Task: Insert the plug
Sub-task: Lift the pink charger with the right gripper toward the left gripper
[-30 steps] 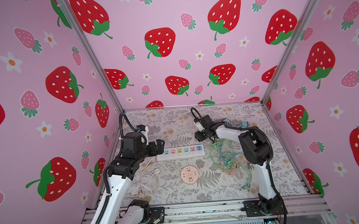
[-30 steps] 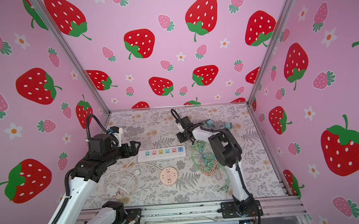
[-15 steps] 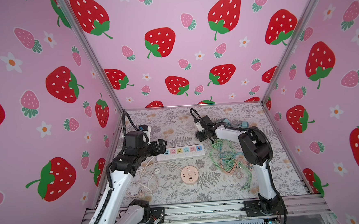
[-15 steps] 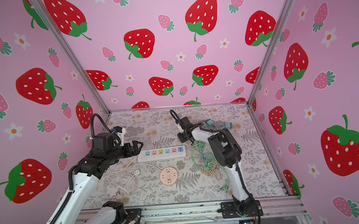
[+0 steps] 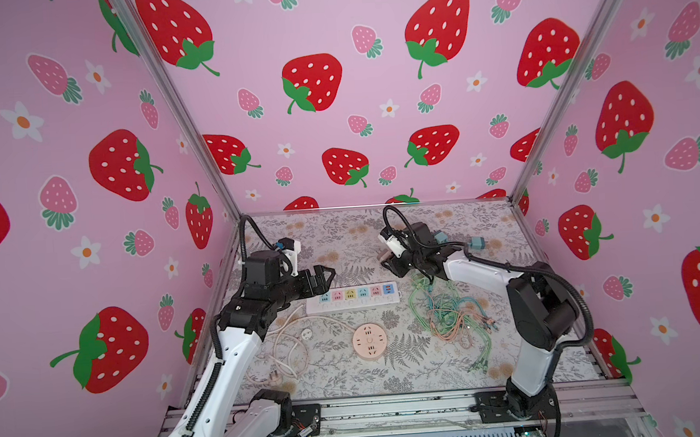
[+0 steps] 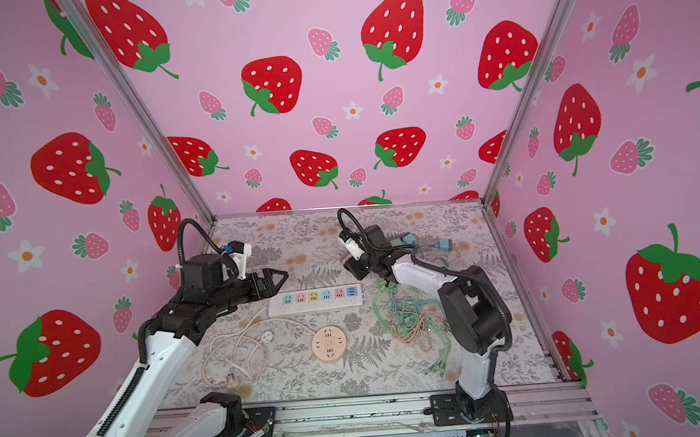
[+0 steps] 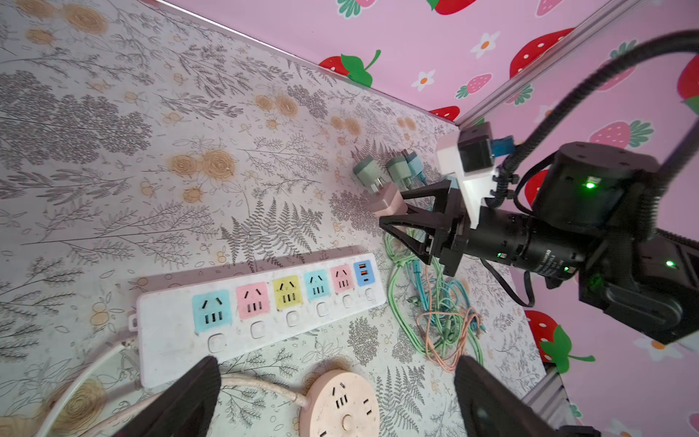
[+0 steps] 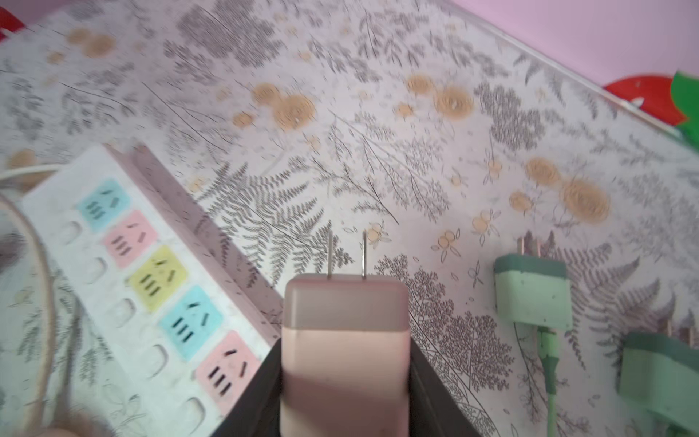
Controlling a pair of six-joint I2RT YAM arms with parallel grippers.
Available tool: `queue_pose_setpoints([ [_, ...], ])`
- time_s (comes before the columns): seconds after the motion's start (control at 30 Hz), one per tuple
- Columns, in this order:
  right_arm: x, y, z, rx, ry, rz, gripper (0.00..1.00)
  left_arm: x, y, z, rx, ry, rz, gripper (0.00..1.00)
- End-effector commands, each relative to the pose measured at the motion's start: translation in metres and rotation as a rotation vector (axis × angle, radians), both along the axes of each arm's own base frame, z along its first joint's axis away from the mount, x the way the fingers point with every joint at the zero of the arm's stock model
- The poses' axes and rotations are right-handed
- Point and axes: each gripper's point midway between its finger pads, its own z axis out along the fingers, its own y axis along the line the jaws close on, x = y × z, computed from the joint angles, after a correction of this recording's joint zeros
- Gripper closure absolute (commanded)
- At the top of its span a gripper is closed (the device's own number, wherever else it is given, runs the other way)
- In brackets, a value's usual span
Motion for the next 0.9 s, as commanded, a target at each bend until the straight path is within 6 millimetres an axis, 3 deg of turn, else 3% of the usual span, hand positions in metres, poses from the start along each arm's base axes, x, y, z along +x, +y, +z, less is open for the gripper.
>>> queue_pose_setpoints([
  [0.0,-0.026,0.019,0.032,0.088,-0.088,0.155,0.75,0.002,-0.017,0.018,-0.089,-0.028,-0.068,0.01],
  [0.4,-0.099,0.04,0.097,0.158,-0.303,0.366,0.75,0.003,-0.058,0.037,-0.306,0.02,-0.289,0.05],
  [0.87,-0.146,0.055,0.122,0.187,-0.4,0.518,0.73,-0.009,-0.073,0.045,-0.396,0.043,-0.418,0.15],
])
